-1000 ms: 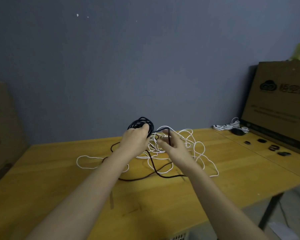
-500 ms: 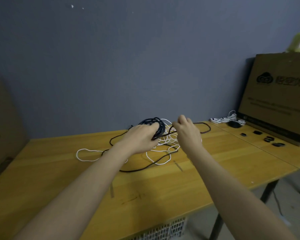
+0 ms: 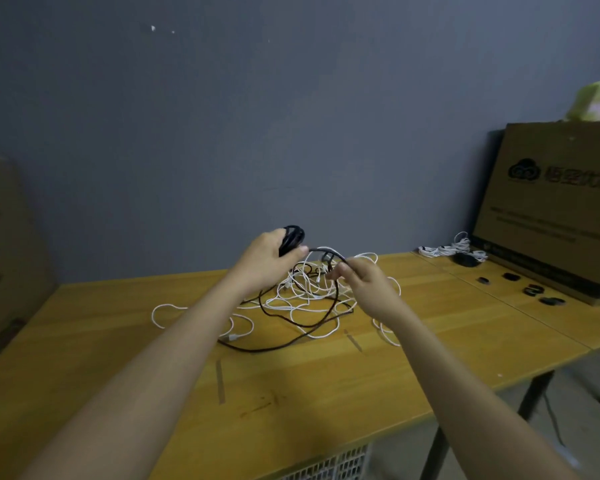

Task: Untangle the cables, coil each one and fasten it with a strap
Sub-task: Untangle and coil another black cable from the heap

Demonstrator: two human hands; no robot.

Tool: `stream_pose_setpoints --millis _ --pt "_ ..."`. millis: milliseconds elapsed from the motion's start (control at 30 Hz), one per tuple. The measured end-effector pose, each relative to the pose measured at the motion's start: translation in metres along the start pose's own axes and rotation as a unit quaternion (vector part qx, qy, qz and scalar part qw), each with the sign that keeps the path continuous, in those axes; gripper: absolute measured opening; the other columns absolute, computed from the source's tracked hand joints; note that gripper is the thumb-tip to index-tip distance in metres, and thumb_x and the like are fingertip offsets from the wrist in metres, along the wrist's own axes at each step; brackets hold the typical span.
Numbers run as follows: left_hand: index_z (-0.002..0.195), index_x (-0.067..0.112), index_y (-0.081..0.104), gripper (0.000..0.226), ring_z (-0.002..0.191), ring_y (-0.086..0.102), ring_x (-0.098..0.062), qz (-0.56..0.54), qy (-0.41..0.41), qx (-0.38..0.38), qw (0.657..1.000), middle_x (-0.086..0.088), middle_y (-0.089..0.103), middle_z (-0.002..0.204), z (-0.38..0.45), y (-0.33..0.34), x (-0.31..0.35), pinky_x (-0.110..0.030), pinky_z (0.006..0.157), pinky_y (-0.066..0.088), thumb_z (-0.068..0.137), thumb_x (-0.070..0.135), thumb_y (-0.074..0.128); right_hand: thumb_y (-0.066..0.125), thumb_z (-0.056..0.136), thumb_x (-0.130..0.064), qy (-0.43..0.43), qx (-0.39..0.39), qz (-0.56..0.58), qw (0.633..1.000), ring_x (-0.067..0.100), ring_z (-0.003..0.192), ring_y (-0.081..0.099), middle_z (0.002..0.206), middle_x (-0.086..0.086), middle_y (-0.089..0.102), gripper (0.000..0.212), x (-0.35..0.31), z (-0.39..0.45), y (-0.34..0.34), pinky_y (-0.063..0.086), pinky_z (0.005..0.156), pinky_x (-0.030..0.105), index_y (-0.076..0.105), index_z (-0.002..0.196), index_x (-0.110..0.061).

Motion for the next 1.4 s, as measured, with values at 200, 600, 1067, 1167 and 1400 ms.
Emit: stream_pose_setpoints --millis 200,600,1067,1167,1400 --pt "0.078 0.013 0.05 0.025 0.057 0.048 -0.009 -0.102 0.024 -0.085 0.991 0.002 0.048 0.064 0.011 0.002 0.026 -0.023 0.058 0.042 0.096 0.029 0.054 0.043 0.102 -0.017 -0.099 0.189 0.108 0.971 0.009 0.068 0.056 0.077 -0.006 0.057 0.021 -0.05 0.036 -0.024 0.044 0.063 0.021 0.056 0.085 -0.014" --pt "0.073 0.014 0.044 0.03 0.032 0.019 -0.004 -0.434 -0.057 -0.089 0.895 0.011 0.025 0.04 -0.001 -0.005 0.03 -0.024 0.058 0.038 0.101 0.027 0.042 0.031 0.104 -0.036 -0.019 -0.018 0.042 0.999 0.005 0.064 0.05 0.074 0.001 0.061 0.043 -0.014 0.029 0.032 0.038 0.061 0.024 0.064 0.091 -0.011" --pt "0.084 0.013 0.044 0.018 0.067 0.051 -0.012 -0.472 -0.074 0.088 0.874 0.011 0.057 0.06 0.001 0.018 -0.026 -0.026 0.075 0.042 0.102 0.014 0.042 0.028 0.103 -0.042 -0.136 -0.129 -0.218 0.958 0.025 0.068 0.048 0.071 -0.003 0.049 0.034 0.004 -0.021 0.093 0.032 0.057 0.037 0.047 0.112 -0.015" --pt "0.101 0.008 0.036 0.013 0.078 0.055 -0.008 -0.329 -0.087 0.118 0.933 0.005 0.061 0.073 0.003 0.017 -0.038 -0.019 0.079 0.04 0.103 0.02 0.04 0.033 0.103 -0.034 -0.171 -0.118 -0.249 0.946 0.026 0.073 0.051 0.082 0.0 0.059 0.029 0.007 -0.028 0.092 0.033 0.057 0.036 0.051 0.113 -0.014" --pt "0.106 0.009 0.028 0.028 0.103 0.053 -0.015 -0.057 -0.088 -0.023 0.994 0.015 0.063 0.087 0.001 0.026 -0.063 -0.032 0.084 0.036 0.101 0.034 0.04 0.042 0.101 -0.019 -0.207 -0.09 -0.203 0.953 0.026 0.081 0.055 0.096 0.007 0.063 0.021 0.008 -0.035 0.075 0.039 0.061 0.034 0.059 0.108 -0.009"
Point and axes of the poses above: each hand's wrist, its own z-axis towards the middle knuckle, its own y-axis out of the palm, x = y × z, the point moved 2 cm from there along z, towards the middle knuckle
